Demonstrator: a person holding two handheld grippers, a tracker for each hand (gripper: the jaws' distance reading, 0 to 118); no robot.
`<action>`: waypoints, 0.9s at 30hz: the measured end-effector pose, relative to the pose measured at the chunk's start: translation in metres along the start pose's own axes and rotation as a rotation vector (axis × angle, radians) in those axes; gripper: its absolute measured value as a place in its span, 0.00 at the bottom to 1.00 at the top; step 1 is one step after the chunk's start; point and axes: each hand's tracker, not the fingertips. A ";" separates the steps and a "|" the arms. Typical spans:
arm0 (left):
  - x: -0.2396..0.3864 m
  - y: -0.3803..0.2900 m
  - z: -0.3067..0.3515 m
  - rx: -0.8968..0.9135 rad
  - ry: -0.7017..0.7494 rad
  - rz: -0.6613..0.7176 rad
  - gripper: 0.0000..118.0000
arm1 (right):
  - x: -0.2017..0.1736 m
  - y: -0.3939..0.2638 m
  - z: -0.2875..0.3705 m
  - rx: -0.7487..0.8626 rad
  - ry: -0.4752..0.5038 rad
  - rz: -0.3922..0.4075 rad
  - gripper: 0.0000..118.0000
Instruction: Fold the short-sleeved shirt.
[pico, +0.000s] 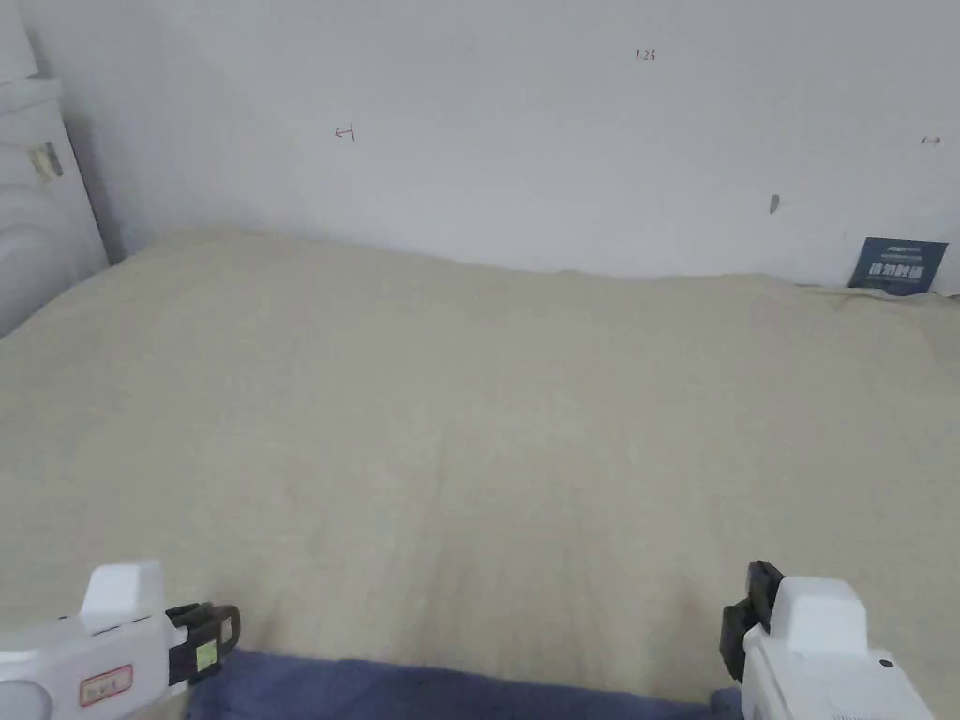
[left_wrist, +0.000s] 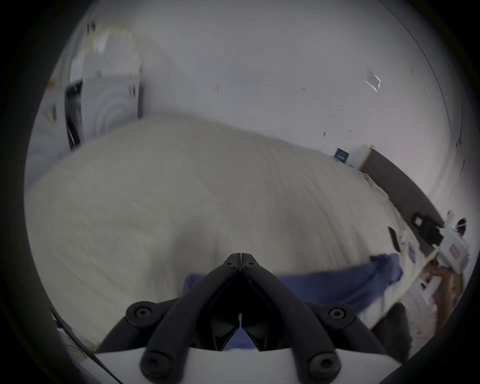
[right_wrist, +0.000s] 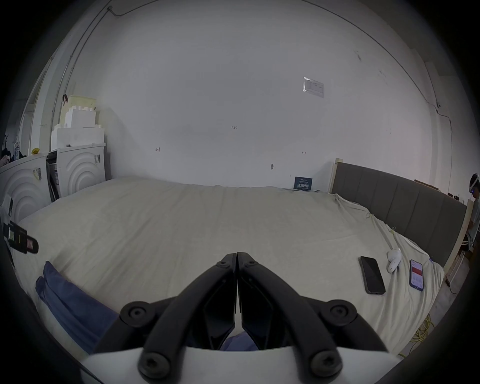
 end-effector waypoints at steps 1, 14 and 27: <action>-0.010 -0.002 -0.001 -0.045 -0.032 -0.004 0.22 | 0.000 -0.001 0.000 -0.003 -0.001 0.003 0.00; -0.055 -0.024 -0.061 -0.289 -0.088 0.043 0.70 | -0.008 -0.008 -0.003 -0.035 0.032 0.006 0.00; -0.009 -0.034 -0.066 -0.273 0.022 -0.094 0.05 | -0.022 -0.015 -0.006 -0.051 0.060 0.016 0.00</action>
